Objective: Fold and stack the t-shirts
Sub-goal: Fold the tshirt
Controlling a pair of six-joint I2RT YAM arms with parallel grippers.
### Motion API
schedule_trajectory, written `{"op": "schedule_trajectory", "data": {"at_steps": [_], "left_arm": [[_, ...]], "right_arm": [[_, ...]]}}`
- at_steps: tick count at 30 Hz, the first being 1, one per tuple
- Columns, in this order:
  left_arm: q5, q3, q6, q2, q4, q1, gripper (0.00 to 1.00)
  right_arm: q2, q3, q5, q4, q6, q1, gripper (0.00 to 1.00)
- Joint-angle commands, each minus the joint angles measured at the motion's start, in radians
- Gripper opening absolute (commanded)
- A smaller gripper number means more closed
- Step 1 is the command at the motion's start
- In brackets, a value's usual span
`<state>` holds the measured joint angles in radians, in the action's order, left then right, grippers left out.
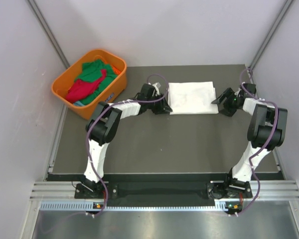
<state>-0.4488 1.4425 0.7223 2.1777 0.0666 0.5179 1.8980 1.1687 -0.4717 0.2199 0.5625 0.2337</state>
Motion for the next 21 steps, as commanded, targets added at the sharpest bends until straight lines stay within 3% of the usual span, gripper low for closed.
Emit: {"op": "schedule_trajectory", "data": {"at_steps": [1, 10, 16, 20, 21], "left_arm": [[0.076, 0.007, -0.015, -0.004, 0.056, -0.010, 0.44], [0.121, 0.081, -0.040, 0.036, -0.008, -0.012, 0.44], [0.087, 0.104, -0.041, 0.060, 0.015, -0.010, 0.40], [0.091, 0.125, -0.044, 0.077, -0.019, -0.010, 0.19], [0.091, 0.125, -0.041, 0.079, -0.017, -0.010, 0.04]], "right_arm": [[0.012, -0.029, 0.042, -0.111, 0.030, -0.007, 0.74], [0.004, -0.090, 0.088, -0.122, -0.004, 0.006, 0.58], [0.045, -0.095, -0.001, -0.160, -0.018, 0.007, 0.51], [0.044, -0.107, 0.004, -0.168, -0.044, 0.013, 0.42], [0.046, -0.107, 0.008, -0.171, -0.047, 0.015, 0.36]]}}
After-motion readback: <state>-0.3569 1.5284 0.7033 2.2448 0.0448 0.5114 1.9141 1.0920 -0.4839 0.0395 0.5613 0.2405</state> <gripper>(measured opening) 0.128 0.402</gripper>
